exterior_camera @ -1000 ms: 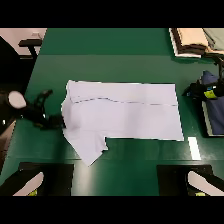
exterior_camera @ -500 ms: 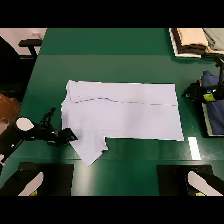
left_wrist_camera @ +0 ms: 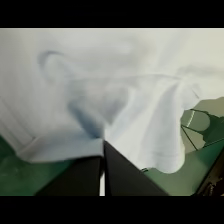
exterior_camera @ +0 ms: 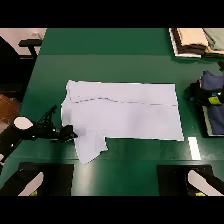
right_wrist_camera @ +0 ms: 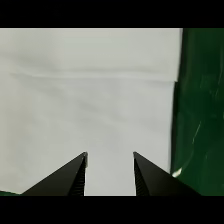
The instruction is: Fold the shirts.
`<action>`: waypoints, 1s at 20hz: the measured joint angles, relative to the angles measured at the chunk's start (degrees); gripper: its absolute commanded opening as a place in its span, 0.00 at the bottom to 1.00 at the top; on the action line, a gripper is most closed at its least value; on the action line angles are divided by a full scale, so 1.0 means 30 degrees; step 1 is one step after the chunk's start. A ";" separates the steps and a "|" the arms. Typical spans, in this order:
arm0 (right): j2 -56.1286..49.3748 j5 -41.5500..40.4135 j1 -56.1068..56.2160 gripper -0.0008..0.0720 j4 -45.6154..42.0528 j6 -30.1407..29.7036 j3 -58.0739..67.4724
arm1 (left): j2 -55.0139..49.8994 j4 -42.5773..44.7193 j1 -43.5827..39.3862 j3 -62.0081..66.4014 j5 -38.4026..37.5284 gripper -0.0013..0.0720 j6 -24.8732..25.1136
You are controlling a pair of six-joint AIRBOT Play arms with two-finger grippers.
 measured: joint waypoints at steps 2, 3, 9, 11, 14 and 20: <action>0.0080 0.0984 -0.1435 0.68 -0.0780 0.0000 -0.0882 | 0.0022 0.0386 0.0007 0.0605 -0.0495 0.04 0.0146; 0.0138 0.1297 -0.2259 0.73 -0.1115 0.0000 -0.1610 | 0.0029 0.0627 0.0000 0.0874 -0.0721 0.04 0.0204; -0.0801 0.1515 -0.6441 0.61 -0.0933 -0.0124 -0.7198 | 0.0029 0.1290 0.0000 0.1479 -0.1188 0.04 0.0423; -0.1530 0.1093 -0.6543 0.52 -0.0102 -0.0262 -0.8284 | 0.0029 0.1370 0.0000 0.1523 -0.1239 0.04 0.0444; -0.2426 0.0736 -0.5340 0.27 0.0845 -0.0379 -0.8743 | 0.0029 0.1428 0.0000 0.1559 -0.1326 0.04 0.0474; -0.1668 -0.0641 -0.2922 0.03 0.0248 -0.0510 -0.7854 | 0.0131 0.2310 0.0007 0.2251 -0.3228 0.04 0.0656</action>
